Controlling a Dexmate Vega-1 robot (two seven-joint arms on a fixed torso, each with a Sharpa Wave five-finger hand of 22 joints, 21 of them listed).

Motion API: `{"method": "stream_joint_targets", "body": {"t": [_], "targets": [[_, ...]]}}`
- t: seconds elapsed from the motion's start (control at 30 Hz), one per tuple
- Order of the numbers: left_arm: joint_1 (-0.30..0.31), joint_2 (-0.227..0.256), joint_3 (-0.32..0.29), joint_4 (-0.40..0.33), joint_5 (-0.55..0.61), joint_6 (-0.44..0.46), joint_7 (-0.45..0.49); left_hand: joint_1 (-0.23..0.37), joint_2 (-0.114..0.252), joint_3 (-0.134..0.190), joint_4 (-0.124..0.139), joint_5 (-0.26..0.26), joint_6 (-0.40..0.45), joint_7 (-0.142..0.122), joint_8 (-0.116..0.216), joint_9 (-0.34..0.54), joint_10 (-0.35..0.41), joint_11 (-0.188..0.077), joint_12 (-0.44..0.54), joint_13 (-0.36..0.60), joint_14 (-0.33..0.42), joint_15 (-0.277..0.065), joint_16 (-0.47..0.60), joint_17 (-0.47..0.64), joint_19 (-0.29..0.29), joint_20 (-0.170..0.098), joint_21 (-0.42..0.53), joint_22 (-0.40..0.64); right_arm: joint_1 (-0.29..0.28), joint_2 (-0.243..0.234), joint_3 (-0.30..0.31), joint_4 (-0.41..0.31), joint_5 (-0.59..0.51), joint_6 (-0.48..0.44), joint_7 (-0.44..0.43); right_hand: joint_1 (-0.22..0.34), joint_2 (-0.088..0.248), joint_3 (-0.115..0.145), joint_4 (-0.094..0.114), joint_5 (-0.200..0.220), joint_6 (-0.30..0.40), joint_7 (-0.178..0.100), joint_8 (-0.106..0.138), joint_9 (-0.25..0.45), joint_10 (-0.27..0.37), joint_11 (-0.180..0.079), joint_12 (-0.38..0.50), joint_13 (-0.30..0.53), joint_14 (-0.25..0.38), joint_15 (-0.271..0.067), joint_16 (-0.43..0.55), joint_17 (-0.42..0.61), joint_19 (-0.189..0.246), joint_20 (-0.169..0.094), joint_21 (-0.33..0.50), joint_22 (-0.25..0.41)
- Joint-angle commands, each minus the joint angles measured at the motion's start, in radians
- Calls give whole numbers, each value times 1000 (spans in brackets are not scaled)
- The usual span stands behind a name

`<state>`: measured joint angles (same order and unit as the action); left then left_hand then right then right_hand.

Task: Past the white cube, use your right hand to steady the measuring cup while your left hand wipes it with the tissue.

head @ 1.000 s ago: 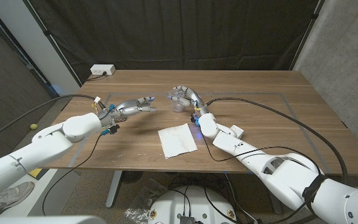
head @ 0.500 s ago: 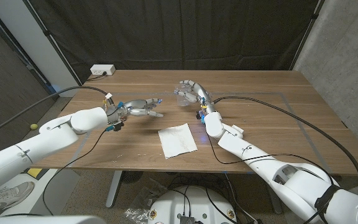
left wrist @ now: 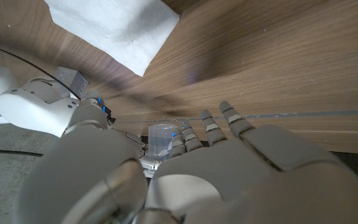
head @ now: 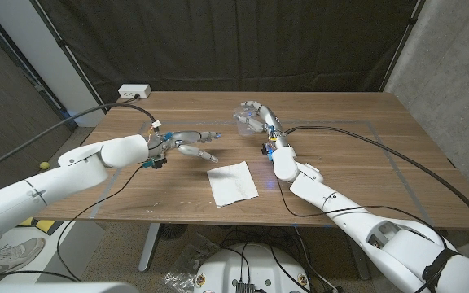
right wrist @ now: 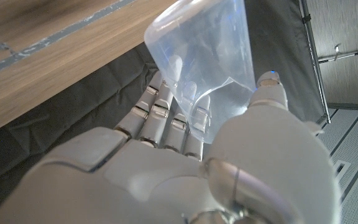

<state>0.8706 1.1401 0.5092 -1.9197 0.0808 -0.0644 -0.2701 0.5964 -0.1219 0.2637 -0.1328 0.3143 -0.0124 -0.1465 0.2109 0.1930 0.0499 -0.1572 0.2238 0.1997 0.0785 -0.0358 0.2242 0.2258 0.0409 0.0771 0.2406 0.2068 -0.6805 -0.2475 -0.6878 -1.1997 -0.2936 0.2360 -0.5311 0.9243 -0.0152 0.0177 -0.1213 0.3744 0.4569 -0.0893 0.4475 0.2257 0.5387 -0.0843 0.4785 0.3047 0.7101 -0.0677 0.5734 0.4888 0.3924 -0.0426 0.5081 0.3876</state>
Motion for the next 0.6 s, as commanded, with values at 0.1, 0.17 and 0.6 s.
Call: {"method": "stream_joint_targets", "body": {"t": [0.1,0.17,0.6], "targets": [[-75,7,65,-45,144,-25,-90,26,0,2,-11,9,-1,-20,4,3,-4,-9,2,4,6,-7,4,4,7,7,7,4,-31,-21,8,-52,8,-17,-36,3,6,-10,4,-4,0,3,2,2,9,2,-4,4,-6,-160,7,7,-1,-67,11,10],[-82,9,73,-55,173,-27,-100,33,0,2,-13,12,0,-28,5,3,-4,-8,2,4,4,-7,3,4,6,7,7,4,-34,-22,8,-56,8,-18,-40,5,7,-11,4,-4,1,4,2,2,10,2,-5,5,-6,-162,8,9,-1,-67,13,11],[-108,5,121,-110,363,-34,-145,54,-1,1,-18,19,-1,-36,4,4,-2,-7,1,4,-6,-6,-1,7,3,2,6,4,-54,-36,16,-97,11,-24,-58,9,11,-19,7,-4,2,5,3,3,15,4,-7,9,-9,-162,9,16,-4,-71,21,16]]}}
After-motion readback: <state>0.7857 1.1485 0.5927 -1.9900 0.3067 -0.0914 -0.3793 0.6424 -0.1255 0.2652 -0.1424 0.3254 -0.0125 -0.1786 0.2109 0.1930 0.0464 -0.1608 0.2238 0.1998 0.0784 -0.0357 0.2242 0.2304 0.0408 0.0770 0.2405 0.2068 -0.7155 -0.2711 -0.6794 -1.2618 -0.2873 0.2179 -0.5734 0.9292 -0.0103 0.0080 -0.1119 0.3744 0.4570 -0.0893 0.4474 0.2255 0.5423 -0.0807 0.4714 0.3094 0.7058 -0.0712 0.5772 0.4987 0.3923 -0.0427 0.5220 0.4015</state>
